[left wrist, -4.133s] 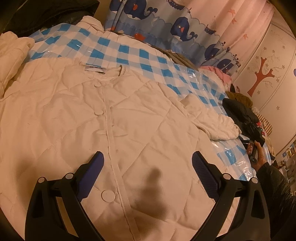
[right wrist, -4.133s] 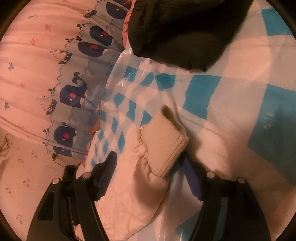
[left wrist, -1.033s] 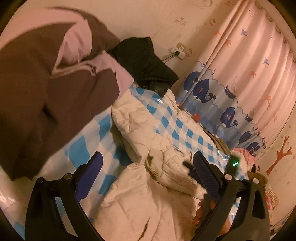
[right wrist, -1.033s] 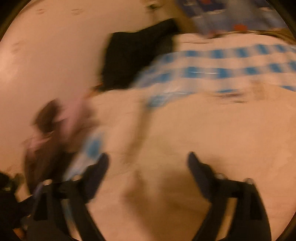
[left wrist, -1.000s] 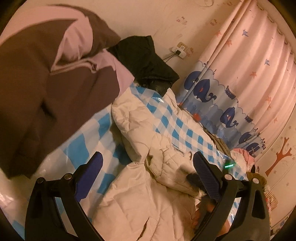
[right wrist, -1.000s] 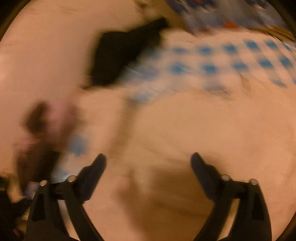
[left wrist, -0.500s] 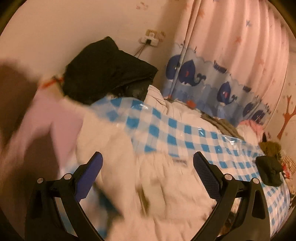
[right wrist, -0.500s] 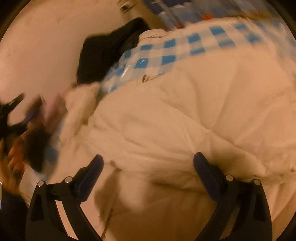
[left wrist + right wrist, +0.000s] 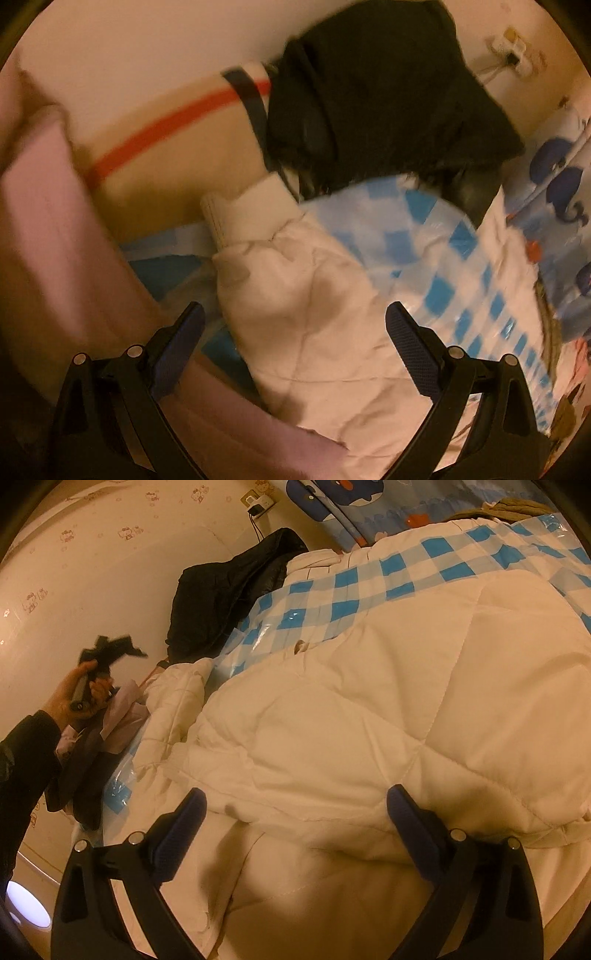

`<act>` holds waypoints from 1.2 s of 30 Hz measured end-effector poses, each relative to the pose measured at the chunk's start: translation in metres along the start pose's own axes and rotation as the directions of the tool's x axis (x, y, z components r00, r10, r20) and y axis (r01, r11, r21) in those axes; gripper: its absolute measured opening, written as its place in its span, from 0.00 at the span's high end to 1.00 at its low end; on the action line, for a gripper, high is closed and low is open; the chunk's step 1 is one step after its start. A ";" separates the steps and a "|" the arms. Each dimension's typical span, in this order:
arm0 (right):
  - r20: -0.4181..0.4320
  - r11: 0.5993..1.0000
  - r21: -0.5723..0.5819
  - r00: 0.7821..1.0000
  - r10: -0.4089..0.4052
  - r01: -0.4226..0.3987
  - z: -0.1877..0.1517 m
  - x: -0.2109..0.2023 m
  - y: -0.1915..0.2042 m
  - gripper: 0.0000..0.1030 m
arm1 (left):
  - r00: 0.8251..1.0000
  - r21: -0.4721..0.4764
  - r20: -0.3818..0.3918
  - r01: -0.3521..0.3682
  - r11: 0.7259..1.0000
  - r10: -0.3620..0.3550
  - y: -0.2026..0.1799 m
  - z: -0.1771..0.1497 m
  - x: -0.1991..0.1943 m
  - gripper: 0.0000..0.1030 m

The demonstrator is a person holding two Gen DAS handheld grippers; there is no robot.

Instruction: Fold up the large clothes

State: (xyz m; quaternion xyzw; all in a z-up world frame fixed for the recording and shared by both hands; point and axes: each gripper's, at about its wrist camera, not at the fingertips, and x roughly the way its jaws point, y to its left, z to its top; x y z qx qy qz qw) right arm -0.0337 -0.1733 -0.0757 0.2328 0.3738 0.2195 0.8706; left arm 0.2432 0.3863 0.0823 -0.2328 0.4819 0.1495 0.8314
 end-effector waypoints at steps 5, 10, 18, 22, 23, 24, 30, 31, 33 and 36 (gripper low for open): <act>0.001 1.000 0.000 1.000 0.000 0.000 0.001 0.000 0.000 0.08 | 0.998 0.040 0.027 -0.063 0.997 0.062 -0.010 -0.007 0.019 0.08; 0.000 1.000 -0.002 1.000 0.000 0.000 0.001 0.000 -0.001 0.08 | 0.971 -0.006 0.065 -0.229 0.973 0.229 -0.003 0.006 0.025 0.08; 0.000 1.000 -0.002 1.000 0.000 0.000 0.001 0.000 -0.001 0.08 | 0.995 0.061 0.082 -0.054 0.997 0.049 -0.015 0.010 0.038 0.26; 0.000 1.000 -0.003 1.000 0.001 -0.001 0.002 -0.001 -0.001 0.07 | 0.997 0.041 0.032 0.062 0.997 -0.064 -0.008 0.003 0.044 0.89; 0.000 1.000 -0.003 1.000 0.001 -0.001 0.002 0.000 -0.001 0.07 | 0.997 0.047 0.043 0.068 0.997 -0.070 -0.009 0.001 0.042 0.92; 0.000 1.000 -0.003 1.000 0.002 -0.002 0.002 0.000 -0.001 0.07 | 0.994 0.055 0.058 0.094 0.994 -0.097 -0.010 -0.002 0.035 0.93; 0.004 1.000 0.005 1.000 0.012 -0.012 0.003 0.000 -0.004 0.07 | 0.910 0.191 0.193 0.333 0.924 -0.368 -0.036 -0.024 -0.028 0.94; 0.004 1.000 0.008 1.000 0.015 -0.015 0.003 0.000 -0.004 0.07 | 0.886 0.231 0.209 0.367 0.901 -0.414 -0.043 -0.033 -0.046 0.94; 0.003 1.000 0.008 1.000 0.014 -0.014 0.003 0.000 -0.004 0.07 | 0.843 0.288 0.219 0.426 0.858 -0.492 -0.055 -0.049 -0.074 0.94; 0.002 1.000 0.009 1.000 0.014 -0.014 0.004 0.000 -0.003 0.07 | 0.779 0.370 0.213 0.494 0.787 -0.590 -0.077 -0.079 -0.123 0.94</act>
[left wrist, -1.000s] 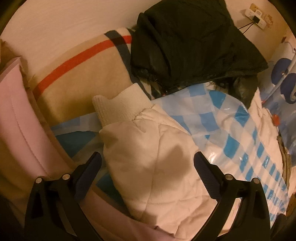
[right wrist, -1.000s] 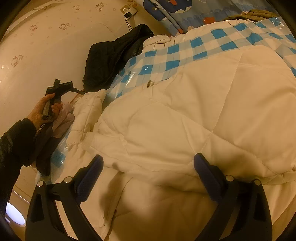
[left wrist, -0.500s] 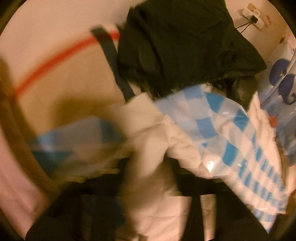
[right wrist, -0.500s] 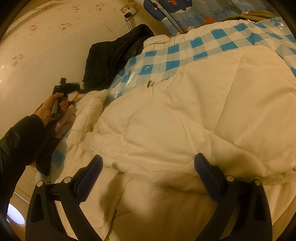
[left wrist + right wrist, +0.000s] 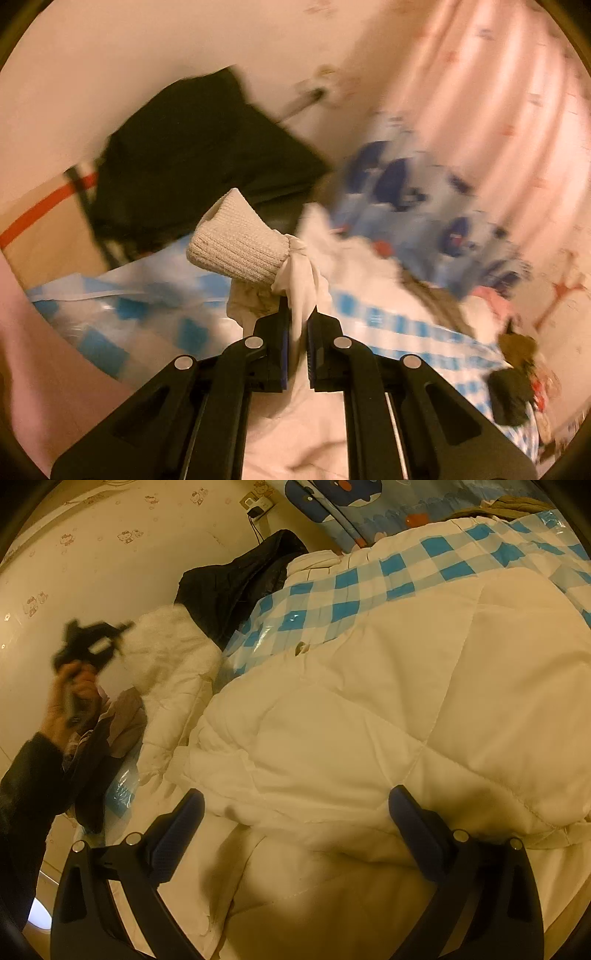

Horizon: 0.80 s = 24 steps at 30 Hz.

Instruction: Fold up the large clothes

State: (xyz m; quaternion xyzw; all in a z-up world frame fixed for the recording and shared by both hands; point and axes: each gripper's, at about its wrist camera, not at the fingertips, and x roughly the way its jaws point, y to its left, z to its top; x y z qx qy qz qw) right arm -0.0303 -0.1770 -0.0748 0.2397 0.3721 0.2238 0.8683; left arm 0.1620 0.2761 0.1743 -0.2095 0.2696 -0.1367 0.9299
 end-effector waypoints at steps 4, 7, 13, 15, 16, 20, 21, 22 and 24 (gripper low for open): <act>0.004 1.000 0.011 1.000 0.013 -0.013 0.002 -0.002 -0.001 0.07 | 0.993 0.070 -0.025 0.114 0.991 -0.113 -0.071 -0.012 -0.019 0.94; 0.010 0.995 0.075 0.997 0.073 -0.073 0.008 -0.008 -0.009 0.07 | 0.980 0.121 -0.081 0.190 0.974 -0.181 -0.122 -0.031 -0.030 0.94; 0.250 0.838 0.390 0.919 0.304 -0.383 0.033 -0.064 -0.056 0.07 | 0.910 0.195 -0.272 0.369 0.909 -0.311 -0.233 -0.127 0.003 0.94; 0.312 0.767 0.461 0.890 0.332 -0.447 0.038 -0.078 -0.080 0.07 | 0.882 0.202 -0.350 0.399 0.894 -0.315 -0.259 -0.176 0.029 0.94; 0.333 0.739 0.484 0.880 0.340 -0.469 0.038 -0.082 -0.090 0.07 | 0.868 0.192 -0.383 0.408 0.893 -0.315 -0.263 -0.197 0.042 0.94; 0.417 0.576 0.616 0.843 0.341 -0.538 0.027 -0.087 -0.142 0.07 | 0.782 0.156 -0.580 0.380 0.912 -0.227 -0.276 -0.306 0.113 0.91; 0.430 0.530 0.638 0.829 0.357 -0.559 0.024 -0.085 -0.151 0.07 | 0.762 0.159 -0.613 0.377 0.913 -0.208 -0.277 -0.323 0.124 0.90; 0.426 0.517 0.648 0.829 0.363 -0.560 0.025 -0.083 -0.154 0.07 | 0.736 0.176 -0.652 0.383 0.907 -0.184 -0.278 -0.343 0.132 0.87; 0.401 0.534 0.650 0.841 0.363 -0.540 0.030 -0.083 -0.153 0.07 | 0.704 0.197 -0.690 0.401 0.895 -0.164 -0.281 -0.365 0.131 0.64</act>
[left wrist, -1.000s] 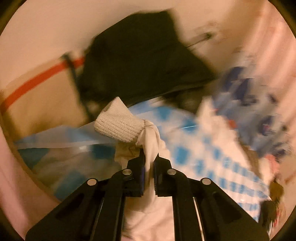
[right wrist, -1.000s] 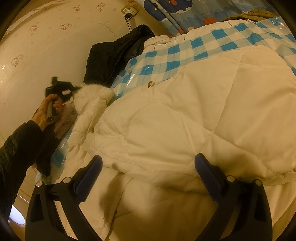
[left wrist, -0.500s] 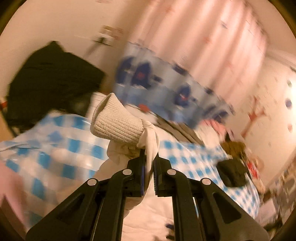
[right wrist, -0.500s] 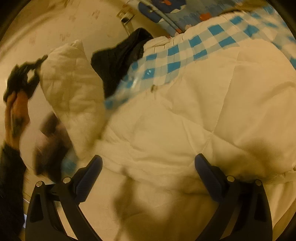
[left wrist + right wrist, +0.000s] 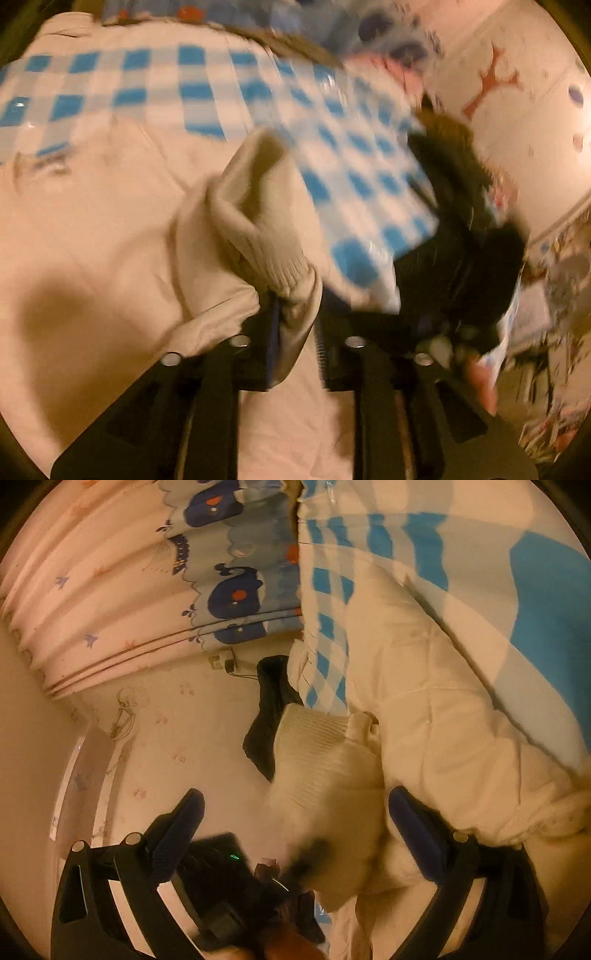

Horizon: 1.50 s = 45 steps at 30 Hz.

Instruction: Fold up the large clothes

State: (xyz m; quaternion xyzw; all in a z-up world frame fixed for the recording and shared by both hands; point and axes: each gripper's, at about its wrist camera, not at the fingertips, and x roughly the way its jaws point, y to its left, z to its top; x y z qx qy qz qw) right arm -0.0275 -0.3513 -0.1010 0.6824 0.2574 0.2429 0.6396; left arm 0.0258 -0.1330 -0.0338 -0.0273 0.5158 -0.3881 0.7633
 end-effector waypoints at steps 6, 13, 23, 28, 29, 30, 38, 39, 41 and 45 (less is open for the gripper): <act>-0.036 0.997 -0.040 0.997 -0.069 0.068 0.000 0.009 0.008 0.07 | 1.000 0.109 -0.004 0.004 0.994 -0.004 -0.023 -0.038 -0.035 0.33; -0.045 0.956 -0.200 0.973 -0.227 0.214 -0.012 0.021 0.022 0.11 | 0.947 -0.073 0.302 -0.088 0.993 0.106 0.033 -0.092 -0.166 0.14; 0.121 0.710 -0.634 0.946 -0.301 0.307 -0.058 0.027 0.127 0.79 | 0.801 -0.314 0.569 0.000 0.949 0.188 0.121 -0.094 -0.254 0.13; 0.141 0.662 -0.652 0.917 -0.374 0.370 -0.027 0.036 0.121 0.79 | 0.802 -0.357 0.562 0.014 0.934 0.203 0.148 -0.075 -0.233 0.13; 0.134 0.668 -0.632 0.905 -0.403 0.391 -0.018 0.038 0.109 0.79 | 0.816 -0.378 0.535 -0.002 0.926 0.220 0.155 -0.074 -0.221 0.13; 0.130 0.672 -0.608 0.888 -0.442 0.423 -0.009 0.038 0.092 0.79 | 0.831 -0.397 0.503 -0.021 0.918 0.237 0.162 -0.074 -0.210 0.13; 0.142 0.751 -0.368 0.831 -0.538 0.549 0.024 0.000 0.044 0.49 | 0.880 -0.443 0.389 -0.080 0.893 0.272 0.176 -0.076 -0.174 0.12; 0.205 0.740 -0.351 0.818 -0.537 0.574 0.026 -0.011 0.054 0.42 | 0.868 -0.435 0.415 -0.073 0.898 0.272 0.174 -0.078 -0.181 0.12; 0.332 0.695 -0.410 0.806 -0.489 0.591 0.016 -0.026 0.085 0.41 | 0.834 -0.418 0.468 -0.084 0.904 0.293 0.170 -0.080 -0.198 0.12; 0.252 0.589 -0.642 0.860 -0.443 0.491 -0.011 0.022 0.125 0.30 | 0.813 -0.460 0.485 -0.076 0.885 0.322 0.183 -0.084 -0.208 0.12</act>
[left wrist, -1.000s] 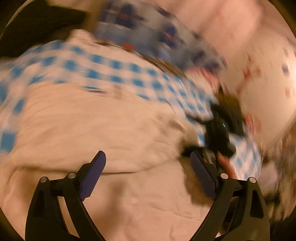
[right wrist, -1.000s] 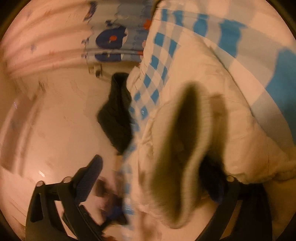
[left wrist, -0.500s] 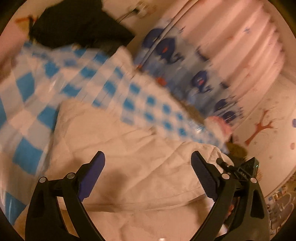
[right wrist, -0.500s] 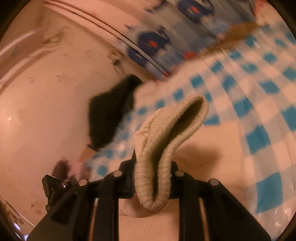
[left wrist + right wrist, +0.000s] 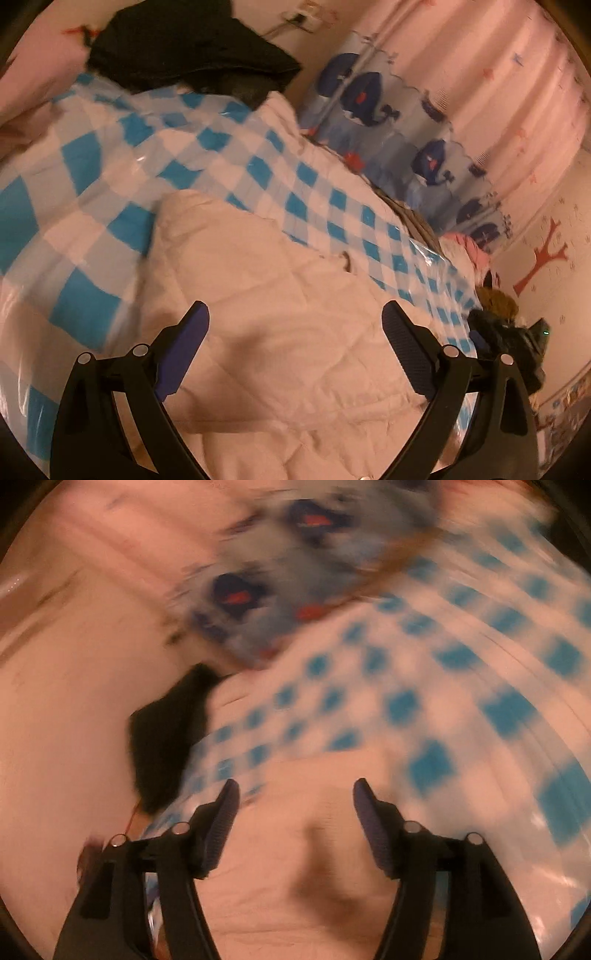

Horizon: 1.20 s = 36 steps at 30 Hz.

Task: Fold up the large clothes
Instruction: 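Grasp the jacket hem with both tools and fold it toward the collar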

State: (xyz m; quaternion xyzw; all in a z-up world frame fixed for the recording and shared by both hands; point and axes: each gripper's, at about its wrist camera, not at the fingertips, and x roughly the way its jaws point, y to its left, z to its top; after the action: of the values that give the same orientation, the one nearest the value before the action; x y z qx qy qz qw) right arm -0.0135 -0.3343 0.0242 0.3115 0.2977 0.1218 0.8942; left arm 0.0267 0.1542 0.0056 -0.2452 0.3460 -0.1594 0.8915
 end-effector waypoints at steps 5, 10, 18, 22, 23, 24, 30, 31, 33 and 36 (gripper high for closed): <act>-0.270 0.995 0.020 0.958 -0.092 0.101 -0.028 0.083 -0.032 0.32 | 0.990 -0.017 -0.075 -0.117 0.993 0.116 0.026 -0.007 0.025 0.12; -0.309 0.982 0.154 0.949 -0.060 0.112 -0.033 0.093 -0.077 0.77 | 0.966 0.137 -0.135 -0.204 0.969 0.222 0.018 -0.025 0.054 0.08; -0.307 0.994 0.064 0.950 -0.064 0.087 -0.034 -0.052 -0.058 0.22 | 0.981 -0.004 -0.152 -0.118 0.993 0.116 0.029 -0.023 -0.034 0.08; -0.418 0.988 0.125 0.908 -0.033 0.094 -0.075 -0.105 -0.080 0.19 | 0.969 0.063 -0.174 -0.167 0.984 0.176 0.044 -0.053 -0.111 0.08; -0.440 0.985 0.144 0.898 -0.021 0.094 -0.089 -0.119 -0.087 0.19 | 0.964 0.073 -0.187 -0.180 0.981 0.191 0.049 -0.061 -0.126 0.08; -0.454 0.983 0.160 0.891 -0.011 0.093 -0.100 -0.127 -0.091 0.19 | 0.958 0.079 -0.201 -0.192 0.978 0.205 0.056 -0.070 -0.142 0.08; -0.509 0.965 0.262 0.851 0.126 0.014 -0.158 -0.169 -0.095 0.19 | 0.945 -0.050 -0.294 -0.167 0.985 0.145 0.095 -0.117 -0.212 0.08; -0.522 0.965 0.261 0.842 0.137 0.005 -0.166 -0.172 -0.092 0.19 | 0.944 -0.091 -0.305 -0.158 0.983 0.123 0.101 -0.124 -0.220 0.08; -0.545 0.968 0.252 0.825 0.145 -0.004 -0.180 -0.180 -0.086 0.19 | 0.942 -0.134 -0.320 -0.149 0.980 0.099 0.108 -0.135 -0.231 0.08; -0.569 0.968 0.249 0.806 0.165 -0.022 -0.191 -0.196 -0.081 0.19 | 0.936 -0.158 -0.345 -0.133 0.978 0.072 0.111 -0.152 -0.241 0.08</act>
State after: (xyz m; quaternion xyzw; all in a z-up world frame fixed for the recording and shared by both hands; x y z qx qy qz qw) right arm -0.2821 -0.3838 -0.0576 0.3744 0.5545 0.2206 0.7097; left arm -0.2371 0.3059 -0.0228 -0.2749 0.5188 -0.1205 0.8005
